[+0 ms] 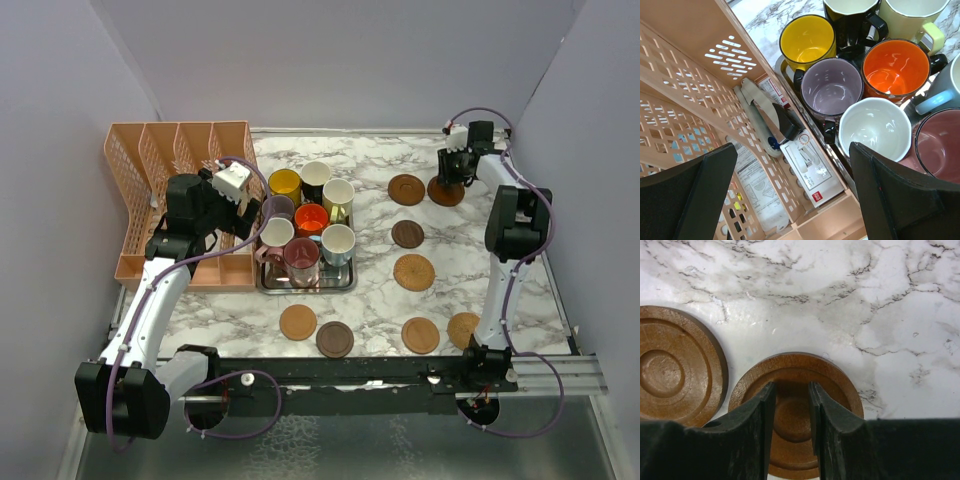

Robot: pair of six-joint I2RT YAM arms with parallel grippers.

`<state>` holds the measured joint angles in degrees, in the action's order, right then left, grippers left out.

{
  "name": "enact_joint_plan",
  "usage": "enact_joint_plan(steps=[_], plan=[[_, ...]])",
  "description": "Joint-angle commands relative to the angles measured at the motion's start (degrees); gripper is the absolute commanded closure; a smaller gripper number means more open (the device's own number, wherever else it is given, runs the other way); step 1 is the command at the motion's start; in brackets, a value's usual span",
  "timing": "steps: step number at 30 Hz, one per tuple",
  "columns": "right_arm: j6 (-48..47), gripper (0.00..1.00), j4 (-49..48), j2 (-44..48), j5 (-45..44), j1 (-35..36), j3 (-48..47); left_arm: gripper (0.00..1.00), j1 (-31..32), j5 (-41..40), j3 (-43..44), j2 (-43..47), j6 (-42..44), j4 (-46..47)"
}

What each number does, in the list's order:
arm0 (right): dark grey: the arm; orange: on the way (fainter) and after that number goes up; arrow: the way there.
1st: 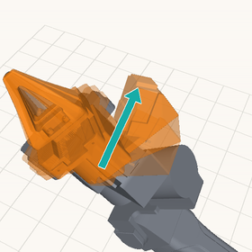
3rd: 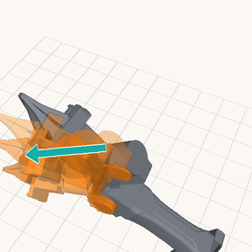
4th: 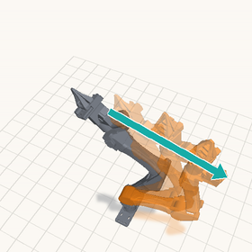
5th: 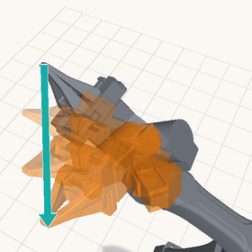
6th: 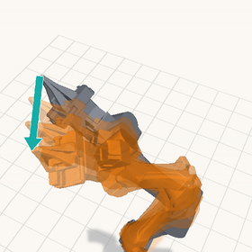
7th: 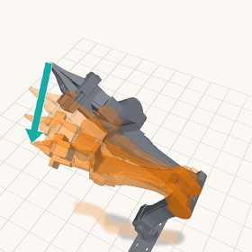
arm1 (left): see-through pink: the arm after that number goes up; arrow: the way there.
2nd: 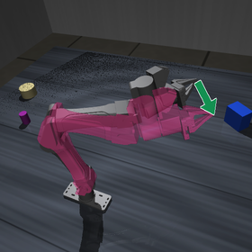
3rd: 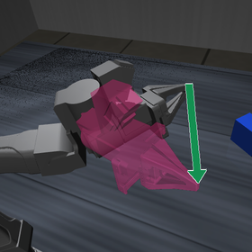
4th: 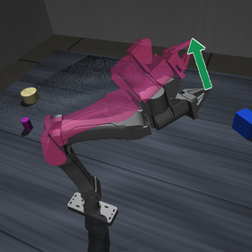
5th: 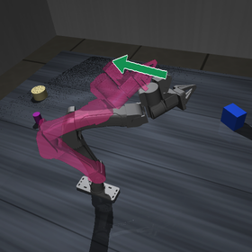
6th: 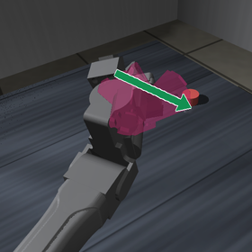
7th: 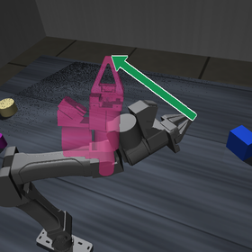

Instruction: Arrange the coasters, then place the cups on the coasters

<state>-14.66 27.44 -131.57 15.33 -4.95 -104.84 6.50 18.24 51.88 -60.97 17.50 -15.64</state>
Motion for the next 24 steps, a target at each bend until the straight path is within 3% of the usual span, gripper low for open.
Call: enact_joint_plan(steps=[1, 13, 19, 24], plan=[[1.36, 0.66, 1.0, 6.25, 3.77, 0.29, 1.92, 0.01, 0.13, 1.44, -0.02, 0.63, 0.17, -0.4], [-2.79, 0.58, 0.36, 20.54, 5.16, 0.29, 15.36, 0.01, 0.26, 2.06, -0.26, 1.28, 0.02, -0.36], [-5.15, 0.57, -0.23, 21.6, -2.93, 0.25, 21.02, 0.01, 0.19, 2.23, -0.18, 1.53, -0.12, -0.36], [-5.63, 0.57, -0.52, 21.1, -4.65, -0.44, 24.08, 0.01, 0.22, 2.32, -0.32, 1.64, -0.13, -0.42]])
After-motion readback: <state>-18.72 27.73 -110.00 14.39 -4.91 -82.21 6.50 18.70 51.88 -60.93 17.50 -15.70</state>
